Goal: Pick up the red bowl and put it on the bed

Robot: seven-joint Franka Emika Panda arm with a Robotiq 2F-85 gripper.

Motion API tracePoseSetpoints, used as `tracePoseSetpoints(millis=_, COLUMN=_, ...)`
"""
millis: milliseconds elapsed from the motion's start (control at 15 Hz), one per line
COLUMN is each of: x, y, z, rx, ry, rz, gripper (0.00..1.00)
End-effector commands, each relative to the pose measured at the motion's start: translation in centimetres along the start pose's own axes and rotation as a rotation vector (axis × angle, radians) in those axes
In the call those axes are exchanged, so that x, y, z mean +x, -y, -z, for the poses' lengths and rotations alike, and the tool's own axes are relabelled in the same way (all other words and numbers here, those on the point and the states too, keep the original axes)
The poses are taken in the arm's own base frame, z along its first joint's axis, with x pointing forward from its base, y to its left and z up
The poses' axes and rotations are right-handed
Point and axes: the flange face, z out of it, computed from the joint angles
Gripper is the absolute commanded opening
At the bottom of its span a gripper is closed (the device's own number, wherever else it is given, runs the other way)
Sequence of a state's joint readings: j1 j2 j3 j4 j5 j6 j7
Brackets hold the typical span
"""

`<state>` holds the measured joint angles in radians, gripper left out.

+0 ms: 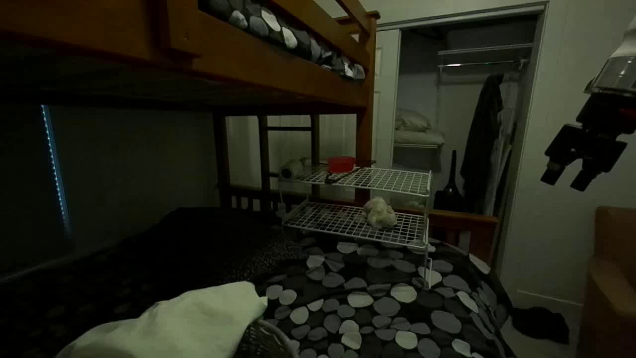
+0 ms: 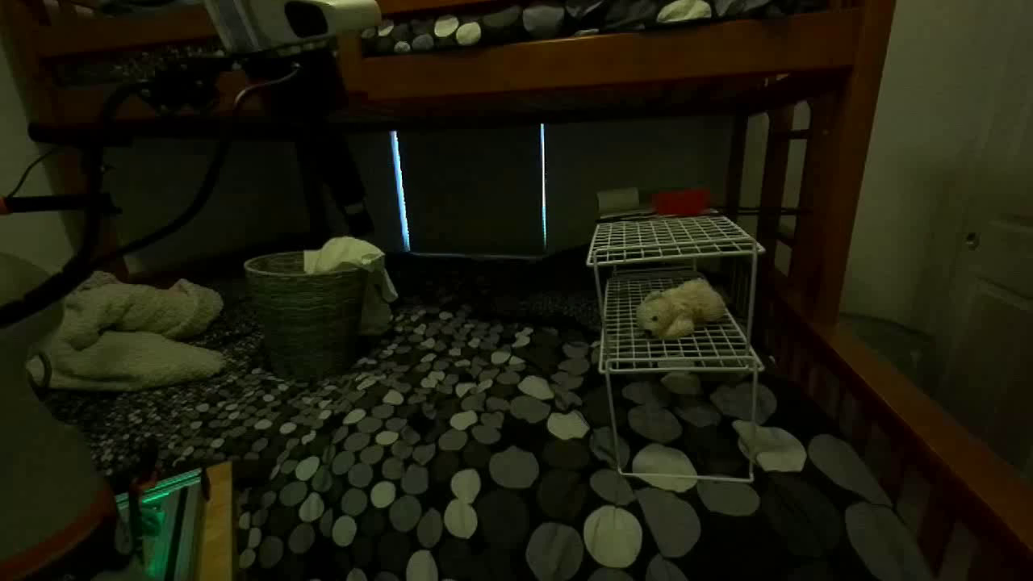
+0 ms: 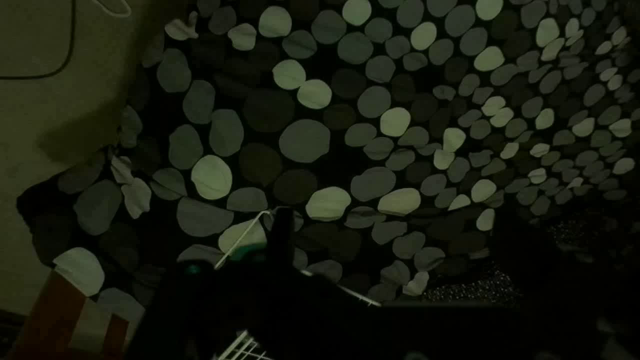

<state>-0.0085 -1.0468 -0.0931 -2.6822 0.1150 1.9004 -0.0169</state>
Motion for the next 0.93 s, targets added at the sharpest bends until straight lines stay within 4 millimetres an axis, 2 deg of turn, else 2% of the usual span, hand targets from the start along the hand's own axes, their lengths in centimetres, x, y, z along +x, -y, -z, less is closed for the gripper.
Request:
tracePoseSetpoints(millis=0, x=0.04, y=0.0, z=0.07, rx=0.0, ry=0.001, rz=0.0, gripper=1.0)
tracePoseSetpoints(millis=800, x=0.05, y=0.0, z=0.04, rx=0.0, ry=0.002, rz=0.0, gripper=1.0)
tracePoseSetpoints(millis=867, x=0.85, y=-0.71, z=-0.14, rx=-0.02, ry=-0.008, rz=-0.062, gripper=1.0)
